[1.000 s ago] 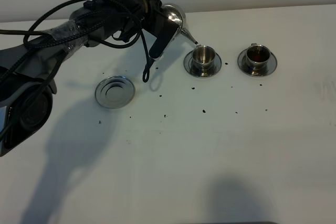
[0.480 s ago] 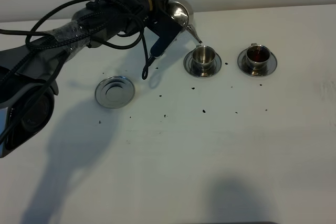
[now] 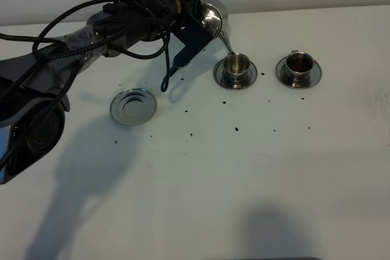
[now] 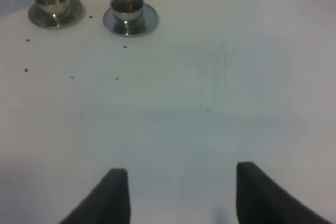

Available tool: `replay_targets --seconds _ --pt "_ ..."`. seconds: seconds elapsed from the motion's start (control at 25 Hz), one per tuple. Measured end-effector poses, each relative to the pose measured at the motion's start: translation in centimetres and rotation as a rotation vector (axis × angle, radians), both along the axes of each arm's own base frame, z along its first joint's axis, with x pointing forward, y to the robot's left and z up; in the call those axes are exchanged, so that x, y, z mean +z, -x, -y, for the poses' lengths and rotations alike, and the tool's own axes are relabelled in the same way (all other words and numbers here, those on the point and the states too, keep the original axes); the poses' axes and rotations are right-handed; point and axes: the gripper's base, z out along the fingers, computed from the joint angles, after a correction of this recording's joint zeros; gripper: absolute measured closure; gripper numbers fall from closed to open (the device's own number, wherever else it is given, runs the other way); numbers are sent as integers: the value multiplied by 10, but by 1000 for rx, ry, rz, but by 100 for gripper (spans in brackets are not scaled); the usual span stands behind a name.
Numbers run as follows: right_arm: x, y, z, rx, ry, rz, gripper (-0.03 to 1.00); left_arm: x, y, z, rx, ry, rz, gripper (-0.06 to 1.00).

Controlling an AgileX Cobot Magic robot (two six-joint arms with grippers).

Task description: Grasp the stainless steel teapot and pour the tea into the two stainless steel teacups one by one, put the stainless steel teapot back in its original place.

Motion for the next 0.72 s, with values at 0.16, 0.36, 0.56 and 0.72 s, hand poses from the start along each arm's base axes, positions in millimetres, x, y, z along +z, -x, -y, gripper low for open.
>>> replay_targets --seconds 0.16,0.36,0.56,0.72 --pt "0 0 0 0 0 0 52 1 0 1 -34 -39 21 72" --pt "0 0 0 0 0 0 52 2 -1 2 -62 -51 48 72" --pt "0 0 0 0 -1 0 52 5 -2 4 -86 -40 82 72" --pt "0 0 0 0 -1 0 52 6 -2 6 -116 -63 109 72"
